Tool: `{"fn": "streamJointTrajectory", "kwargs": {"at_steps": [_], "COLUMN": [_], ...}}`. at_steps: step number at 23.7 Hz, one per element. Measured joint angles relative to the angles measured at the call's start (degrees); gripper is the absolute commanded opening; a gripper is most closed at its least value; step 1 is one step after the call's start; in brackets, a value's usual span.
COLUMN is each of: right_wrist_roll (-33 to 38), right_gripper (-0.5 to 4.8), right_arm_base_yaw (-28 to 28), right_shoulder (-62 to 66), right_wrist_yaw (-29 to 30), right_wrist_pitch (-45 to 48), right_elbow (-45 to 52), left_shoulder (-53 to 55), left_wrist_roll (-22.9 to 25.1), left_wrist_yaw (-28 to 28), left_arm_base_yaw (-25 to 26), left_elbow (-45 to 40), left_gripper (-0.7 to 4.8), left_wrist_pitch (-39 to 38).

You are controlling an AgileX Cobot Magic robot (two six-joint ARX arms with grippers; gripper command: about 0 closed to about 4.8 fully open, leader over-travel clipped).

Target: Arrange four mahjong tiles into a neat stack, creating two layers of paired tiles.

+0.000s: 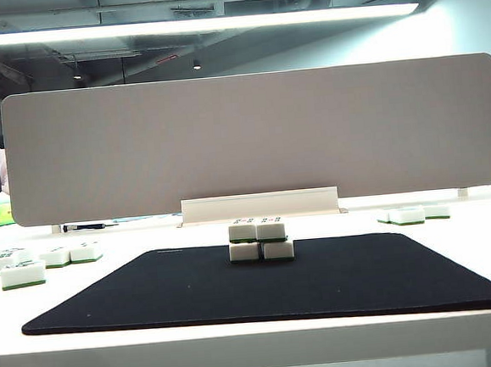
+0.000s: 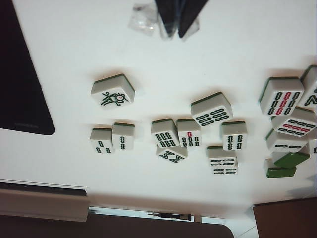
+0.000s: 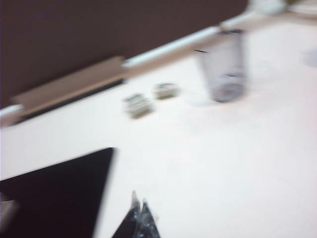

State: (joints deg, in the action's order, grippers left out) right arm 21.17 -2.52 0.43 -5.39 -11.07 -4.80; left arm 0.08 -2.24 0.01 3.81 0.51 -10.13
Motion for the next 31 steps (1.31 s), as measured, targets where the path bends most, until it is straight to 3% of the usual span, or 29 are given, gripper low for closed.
{"fn": "streamJointTrajectory", "kwargs": {"at_steps": [5,13,31], "right_wrist_roll": [-0.2,-5.9,-6.2], "right_gripper": [-0.01,-0.01,-0.01], "right_arm_base_yaw": [0.0,0.0,0.0], "right_shoulder": [0.0,0.0,0.0], "right_wrist_yaw": [-4.9,-5.0,-5.0], "right_wrist_pitch": [1.0,1.4,1.4], "right_elbow": [4.2,4.4,4.4], "left_shoulder": [0.0,0.0,0.0], "left_wrist_roll": [0.0,0.0,0.0], "left_wrist_yaw": [0.0,0.0,0.0], "left_arm_base_yaw": [0.0,0.0,0.0], "left_elbow": [0.0,0.0,0.0], "left_gripper": [-0.05,-0.05,-0.05], "left_wrist_pitch": [0.0,0.0,0.0]}}
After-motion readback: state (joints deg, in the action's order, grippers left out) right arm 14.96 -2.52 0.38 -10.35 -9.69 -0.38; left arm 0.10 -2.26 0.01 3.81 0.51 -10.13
